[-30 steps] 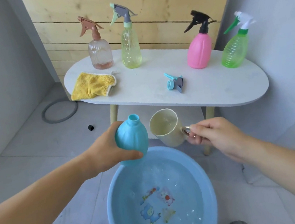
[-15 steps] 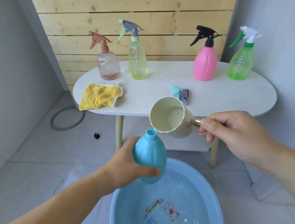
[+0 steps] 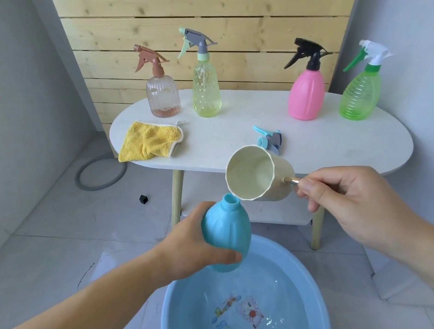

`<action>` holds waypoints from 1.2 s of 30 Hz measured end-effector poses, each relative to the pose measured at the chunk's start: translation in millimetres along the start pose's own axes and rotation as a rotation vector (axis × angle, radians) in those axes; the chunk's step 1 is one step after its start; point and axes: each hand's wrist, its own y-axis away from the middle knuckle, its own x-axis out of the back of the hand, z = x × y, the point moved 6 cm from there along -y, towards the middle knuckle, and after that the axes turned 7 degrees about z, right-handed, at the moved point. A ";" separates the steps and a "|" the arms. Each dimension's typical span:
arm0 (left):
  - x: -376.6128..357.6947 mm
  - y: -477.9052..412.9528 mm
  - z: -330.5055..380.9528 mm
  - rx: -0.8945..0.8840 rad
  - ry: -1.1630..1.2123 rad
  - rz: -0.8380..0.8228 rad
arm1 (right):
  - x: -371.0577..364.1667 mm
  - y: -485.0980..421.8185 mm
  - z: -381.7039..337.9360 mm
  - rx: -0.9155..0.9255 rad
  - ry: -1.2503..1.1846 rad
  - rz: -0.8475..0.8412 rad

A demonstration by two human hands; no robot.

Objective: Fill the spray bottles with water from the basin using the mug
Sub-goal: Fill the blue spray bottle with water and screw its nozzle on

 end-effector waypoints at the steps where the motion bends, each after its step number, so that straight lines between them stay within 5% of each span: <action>1: -0.4 0.0 0.4 -0.001 0.005 -0.005 | -0.3 0.2 -0.5 0.005 -0.003 -0.002; 36: -1.6 -1.0 -1.2 -0.010 -0.043 -0.010 | 4.2 4.6 -20.0 0.114 0.030 0.060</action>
